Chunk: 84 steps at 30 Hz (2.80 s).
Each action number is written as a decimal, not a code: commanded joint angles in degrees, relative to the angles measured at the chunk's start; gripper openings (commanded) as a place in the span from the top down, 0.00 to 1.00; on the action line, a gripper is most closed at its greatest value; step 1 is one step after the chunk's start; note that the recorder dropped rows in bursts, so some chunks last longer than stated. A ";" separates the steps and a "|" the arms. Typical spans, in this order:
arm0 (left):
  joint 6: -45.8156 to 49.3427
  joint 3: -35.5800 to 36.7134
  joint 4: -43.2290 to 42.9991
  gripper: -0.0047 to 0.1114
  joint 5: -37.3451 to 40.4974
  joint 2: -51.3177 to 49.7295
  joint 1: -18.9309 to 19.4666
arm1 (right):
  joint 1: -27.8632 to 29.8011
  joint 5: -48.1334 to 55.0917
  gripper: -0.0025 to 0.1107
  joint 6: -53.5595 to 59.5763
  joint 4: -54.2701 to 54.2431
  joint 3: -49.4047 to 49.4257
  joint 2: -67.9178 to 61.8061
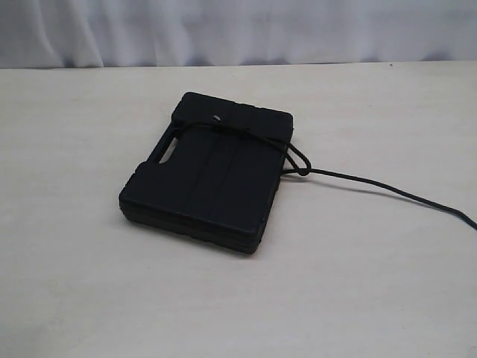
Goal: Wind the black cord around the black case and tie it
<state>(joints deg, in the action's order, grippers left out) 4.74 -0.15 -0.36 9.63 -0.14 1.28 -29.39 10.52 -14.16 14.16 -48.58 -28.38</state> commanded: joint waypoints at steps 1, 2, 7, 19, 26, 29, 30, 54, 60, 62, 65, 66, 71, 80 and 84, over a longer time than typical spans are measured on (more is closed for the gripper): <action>-0.34 0.15 -1.79 0.96 6.11 0.14 0.18 | -0.08 0.27 0.94 -0.16 -0.24 0.40 0.24; -0.34 0.15 -1.89 0.96 6.63 0.14 0.18 | -0.08 0.27 0.94 -0.16 -0.24 0.40 0.24; -2.39 0.15 -1.90 0.96 8.11 0.14 1.34 | -0.08 0.27 0.94 -0.16 -0.24 0.40 0.24; -6.04 0.15 -4.95 0.96 8.56 0.14 3.68 | -0.08 0.27 0.94 -0.16 -0.24 0.40 0.24; -6.04 0.15 -4.95 0.96 8.44 0.14 3.68 | -0.08 0.27 0.94 -0.16 -0.24 0.40 0.24; -6.04 0.15 -4.95 0.96 8.44 0.14 3.68 | -0.08 0.27 0.94 -0.16 -0.24 0.40 0.24; -6.04 0.15 -4.95 0.96 8.44 0.14 3.68 | -0.08 0.27 0.94 -0.16 -0.24 0.40 0.24; -6.04 0.15 -4.95 0.96 8.87 0.14 3.68 | 0.04 -13.57 0.94 25.70 -0.89 23.38 18.30; -6.04 0.15 -4.95 0.96 8.87 0.14 3.68 | 7.27 -16.93 0.94 27.26 -7.06 31.75 27.83; -6.04 0.15 -4.95 0.96 8.87 0.14 3.68 | 11.46 -16.93 0.94 27.15 -9.47 33.63 28.38; -6.04 0.15 -4.95 0.96 8.87 0.14 3.68 | 14.13 -17.06 0.94 24.65 -9.47 36.14 28.38; -6.04 0.15 -4.95 0.96 8.87 0.14 3.68 | 14.85 -17.06 0.94 23.65 -9.47 37.03 28.38; -6.04 0.15 -5.07 0.96 8.73 0.14 3.68 | 18.15 -16.51 0.94 14.82 -9.47 42.21 28.38; -6.04 0.15 -5.07 0.96 8.84 0.14 3.68 | 22.24 -8.86 0.94 14.69 -12.44 48.58 28.38; -6.04 0.15 -5.07 0.96 8.84 0.14 3.68 | 22.24 -8.32 0.94 16.00 -12.44 48.58 28.38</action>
<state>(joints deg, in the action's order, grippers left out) -1.12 -0.15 -5.43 18.92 -0.14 4.69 -7.57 1.15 0.82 1.94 -0.04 -0.22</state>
